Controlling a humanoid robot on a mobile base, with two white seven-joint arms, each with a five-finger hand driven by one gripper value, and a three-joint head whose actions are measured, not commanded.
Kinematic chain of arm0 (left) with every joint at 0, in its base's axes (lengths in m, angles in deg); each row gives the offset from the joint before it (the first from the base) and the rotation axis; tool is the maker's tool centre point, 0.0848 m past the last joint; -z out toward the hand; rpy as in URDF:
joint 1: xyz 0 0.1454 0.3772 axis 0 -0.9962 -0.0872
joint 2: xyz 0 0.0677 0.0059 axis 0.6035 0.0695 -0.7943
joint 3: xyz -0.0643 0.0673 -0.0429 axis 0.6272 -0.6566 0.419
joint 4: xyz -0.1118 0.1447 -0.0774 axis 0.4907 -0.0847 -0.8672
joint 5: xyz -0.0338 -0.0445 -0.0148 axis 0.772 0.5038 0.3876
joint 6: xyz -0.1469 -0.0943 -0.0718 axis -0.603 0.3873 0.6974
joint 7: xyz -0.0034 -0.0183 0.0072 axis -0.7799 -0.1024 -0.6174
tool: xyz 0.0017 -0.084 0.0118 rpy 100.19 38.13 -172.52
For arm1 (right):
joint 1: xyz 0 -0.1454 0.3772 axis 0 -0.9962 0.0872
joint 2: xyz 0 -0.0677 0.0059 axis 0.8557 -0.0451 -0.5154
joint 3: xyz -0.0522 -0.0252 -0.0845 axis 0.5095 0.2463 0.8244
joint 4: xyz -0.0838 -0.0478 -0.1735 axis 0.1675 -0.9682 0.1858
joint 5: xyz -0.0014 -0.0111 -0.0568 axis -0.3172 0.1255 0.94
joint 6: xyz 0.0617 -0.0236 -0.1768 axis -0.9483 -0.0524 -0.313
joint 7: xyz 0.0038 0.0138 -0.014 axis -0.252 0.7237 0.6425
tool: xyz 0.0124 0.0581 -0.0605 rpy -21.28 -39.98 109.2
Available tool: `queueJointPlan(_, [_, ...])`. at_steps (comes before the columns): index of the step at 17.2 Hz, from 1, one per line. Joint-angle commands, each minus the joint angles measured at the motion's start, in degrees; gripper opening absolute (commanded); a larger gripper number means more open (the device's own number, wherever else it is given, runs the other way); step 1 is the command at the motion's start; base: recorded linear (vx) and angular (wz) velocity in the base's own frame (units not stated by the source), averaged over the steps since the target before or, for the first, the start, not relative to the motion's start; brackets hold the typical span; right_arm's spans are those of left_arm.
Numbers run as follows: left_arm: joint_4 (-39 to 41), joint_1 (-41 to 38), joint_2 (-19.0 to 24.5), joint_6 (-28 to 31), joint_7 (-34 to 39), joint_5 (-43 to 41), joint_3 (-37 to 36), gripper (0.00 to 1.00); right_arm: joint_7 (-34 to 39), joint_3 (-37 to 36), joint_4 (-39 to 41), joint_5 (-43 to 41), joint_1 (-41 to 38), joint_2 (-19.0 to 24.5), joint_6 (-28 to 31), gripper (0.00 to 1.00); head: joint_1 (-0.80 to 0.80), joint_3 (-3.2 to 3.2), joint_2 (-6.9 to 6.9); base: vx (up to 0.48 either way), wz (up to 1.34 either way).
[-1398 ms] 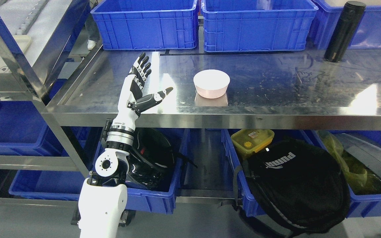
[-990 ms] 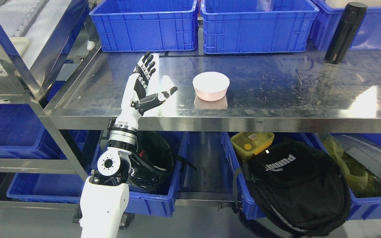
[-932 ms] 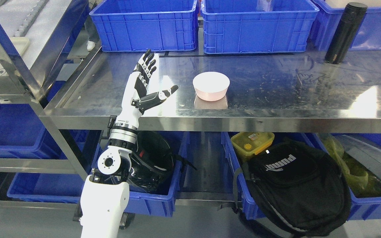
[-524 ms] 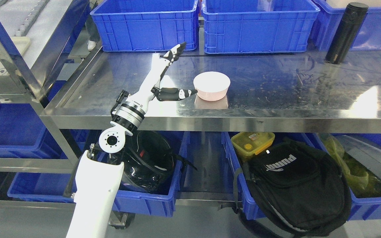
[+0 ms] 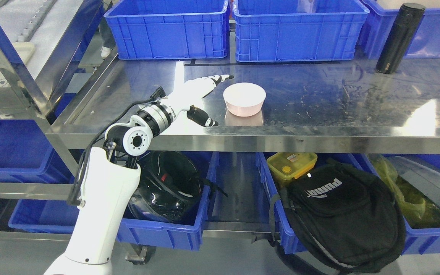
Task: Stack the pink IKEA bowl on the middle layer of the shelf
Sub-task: 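Hook the left hand fingers under the pink bowl's rim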
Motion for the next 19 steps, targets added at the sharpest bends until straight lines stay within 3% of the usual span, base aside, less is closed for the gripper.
queueJointPlan(1, [-5.38,5.35,0.14,-0.01,-2.13,-8.96,-8.32,0.87,0.03,0.00,1.00,0.00,-1.22,-1.00,0.03,1.00,0.00,0.00,0.00,0.000,0.00])
queueJointPlan(8, [-16.45,10.80,-4.26,-0.45,-3.96,-10.73,-11.40,0.67,0.03,0.00,1.00,0.00,-1.22,-1.00,0.03,1.00,0.00,0.00,0.00,0.000,0.00])
queueJointPlan(19, [-25.95,16.43,-7.16,-0.62,-4.59,-10.73,-12.02,0.62,0.03,0.00,1.00,0.00,-1.22,-1.00,0.03,1.00,0.00,0.00,0.00,0.000,0.00])
